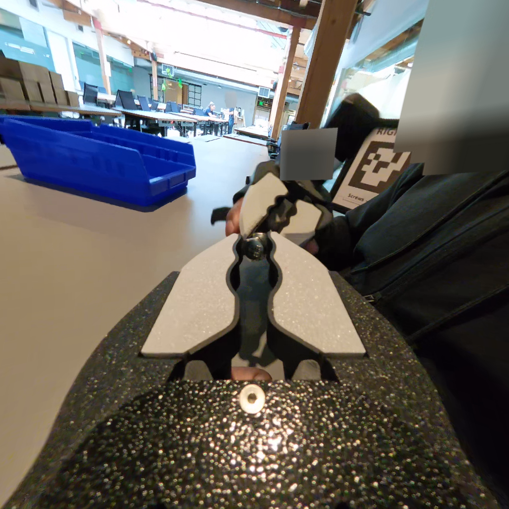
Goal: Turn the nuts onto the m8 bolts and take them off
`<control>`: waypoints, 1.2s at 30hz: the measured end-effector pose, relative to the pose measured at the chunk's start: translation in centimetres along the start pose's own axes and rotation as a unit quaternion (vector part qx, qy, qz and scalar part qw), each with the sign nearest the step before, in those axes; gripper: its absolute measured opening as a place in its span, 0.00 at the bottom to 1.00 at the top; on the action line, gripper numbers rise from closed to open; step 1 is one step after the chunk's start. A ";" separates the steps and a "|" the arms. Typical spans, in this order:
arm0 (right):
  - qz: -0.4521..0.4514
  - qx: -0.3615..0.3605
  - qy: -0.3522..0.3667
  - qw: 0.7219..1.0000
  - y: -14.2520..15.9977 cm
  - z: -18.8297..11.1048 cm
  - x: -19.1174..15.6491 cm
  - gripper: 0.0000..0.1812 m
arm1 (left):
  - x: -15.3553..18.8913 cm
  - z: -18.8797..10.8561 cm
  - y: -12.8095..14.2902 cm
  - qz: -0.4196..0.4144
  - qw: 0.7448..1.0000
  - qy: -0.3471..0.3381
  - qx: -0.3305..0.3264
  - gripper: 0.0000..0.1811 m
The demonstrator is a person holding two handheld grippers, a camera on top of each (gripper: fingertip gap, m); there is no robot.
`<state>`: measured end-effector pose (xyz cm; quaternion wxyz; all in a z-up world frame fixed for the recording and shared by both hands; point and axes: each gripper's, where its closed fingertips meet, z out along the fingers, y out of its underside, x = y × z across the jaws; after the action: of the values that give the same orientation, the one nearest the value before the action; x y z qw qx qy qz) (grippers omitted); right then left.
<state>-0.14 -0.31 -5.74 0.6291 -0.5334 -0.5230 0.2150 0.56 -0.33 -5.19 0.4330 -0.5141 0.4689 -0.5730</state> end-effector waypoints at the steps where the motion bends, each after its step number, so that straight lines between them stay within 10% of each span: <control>1: 0.080 0.007 -0.031 0.996 -0.2 0.0 -0.2 0.08 | 0.2 -0.1 -0.1 0.013 1.000 0.004 0.003 0.08; 5: 0.309 0.061 -0.127 0.940 -1.2 -0.5 0.1 0.08 | 0.4 0.1 -0.6 0.010 1.000 0.005 0.024 0.08; 13: -0.028 0.047 0.021 0.998 -1.2 -1.0 1.0 0.18 | -0.3 -0.1 -1.1 -0.073 0.996 0.017 0.046 0.08; 21: -0.108 0.016 0.051 0.993 -0.4 -0.3 0.4 0.08 | -0.3 0.3 -0.5 -0.102 0.994 0.017 0.028 0.08; 27: 0.094 0.001 -0.028 0.995 0.0 0.0 0.0 0.08 | -0.1 0.0 -0.1 -0.009 1.000 -0.003 0.002 0.08; 31: 0.337 0.034 -0.125 0.933 -0.4 0.0 -0.1 0.08 | -0.1 0.0 -0.4 0.000 1.000 -0.009 0.012 0.08; 36: 0.154 0.055 -0.028 0.986 -0.7 -0.6 1.5 0.16 | -0.3 -0.2 -1.2 -0.066 0.997 0.008 0.047 0.08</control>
<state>0.76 0.39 -4.46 0.6017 -0.5658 -0.4396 0.3530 0.34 0.25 -4.08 0.4145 -0.5178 0.4102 -0.6259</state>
